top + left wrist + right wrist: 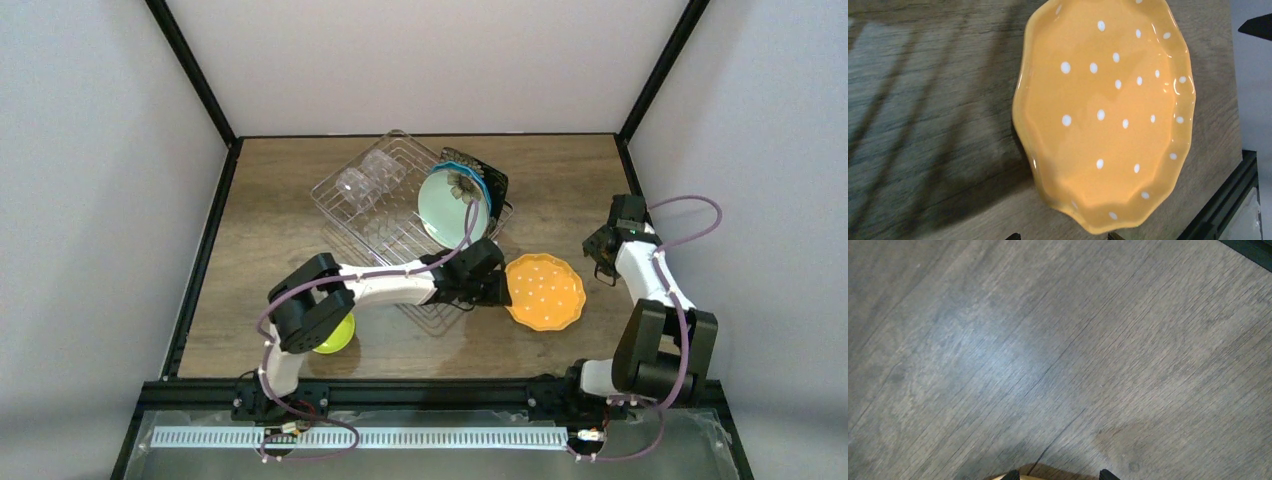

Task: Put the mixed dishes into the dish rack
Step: Adjust the plate at the center of the board.

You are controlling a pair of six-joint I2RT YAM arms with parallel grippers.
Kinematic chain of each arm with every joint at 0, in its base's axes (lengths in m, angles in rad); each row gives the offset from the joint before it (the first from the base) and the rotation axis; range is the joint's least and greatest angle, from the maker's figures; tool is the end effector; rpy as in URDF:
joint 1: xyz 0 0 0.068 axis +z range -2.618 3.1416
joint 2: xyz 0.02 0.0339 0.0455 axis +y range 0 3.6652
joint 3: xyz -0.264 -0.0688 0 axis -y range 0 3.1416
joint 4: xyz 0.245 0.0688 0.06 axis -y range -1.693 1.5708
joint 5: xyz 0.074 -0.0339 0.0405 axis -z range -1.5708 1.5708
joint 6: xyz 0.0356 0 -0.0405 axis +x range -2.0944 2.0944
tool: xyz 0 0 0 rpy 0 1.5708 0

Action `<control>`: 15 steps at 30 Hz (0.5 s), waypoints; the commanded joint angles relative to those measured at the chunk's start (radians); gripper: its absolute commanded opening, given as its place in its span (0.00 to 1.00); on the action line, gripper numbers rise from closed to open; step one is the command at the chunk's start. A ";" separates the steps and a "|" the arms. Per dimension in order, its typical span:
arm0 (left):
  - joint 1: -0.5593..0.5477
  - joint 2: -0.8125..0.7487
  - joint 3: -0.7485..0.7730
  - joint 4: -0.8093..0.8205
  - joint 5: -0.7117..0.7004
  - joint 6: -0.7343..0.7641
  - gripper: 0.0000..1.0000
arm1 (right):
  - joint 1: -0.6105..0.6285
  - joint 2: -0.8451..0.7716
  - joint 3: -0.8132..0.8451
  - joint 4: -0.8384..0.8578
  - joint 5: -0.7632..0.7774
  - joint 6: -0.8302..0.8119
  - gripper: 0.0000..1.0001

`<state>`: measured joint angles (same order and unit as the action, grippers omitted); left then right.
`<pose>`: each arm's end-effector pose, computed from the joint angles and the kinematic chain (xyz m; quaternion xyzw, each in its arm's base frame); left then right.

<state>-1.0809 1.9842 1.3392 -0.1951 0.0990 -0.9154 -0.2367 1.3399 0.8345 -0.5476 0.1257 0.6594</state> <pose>0.1997 -0.3819 0.1744 0.0947 0.9282 -0.3250 0.1545 0.2489 -0.0646 0.2094 0.4324 0.8626 -0.0058 0.2626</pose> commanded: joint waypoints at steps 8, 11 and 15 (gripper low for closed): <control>-0.001 0.111 0.063 0.036 -0.026 0.017 0.99 | -0.031 0.092 0.012 0.038 -0.025 0.036 0.90; -0.001 0.128 0.059 0.046 -0.042 0.012 1.00 | -0.032 0.114 0.015 0.041 -0.031 0.039 0.90; -0.001 0.152 0.057 0.069 -0.045 0.005 1.00 | -0.032 0.132 0.021 0.043 -0.036 0.044 0.90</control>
<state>-1.0798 2.0743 1.3884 -0.1287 0.0608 -0.9035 -0.2623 1.4490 0.8349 -0.5190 0.0963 0.6827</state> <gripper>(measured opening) 0.993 0.898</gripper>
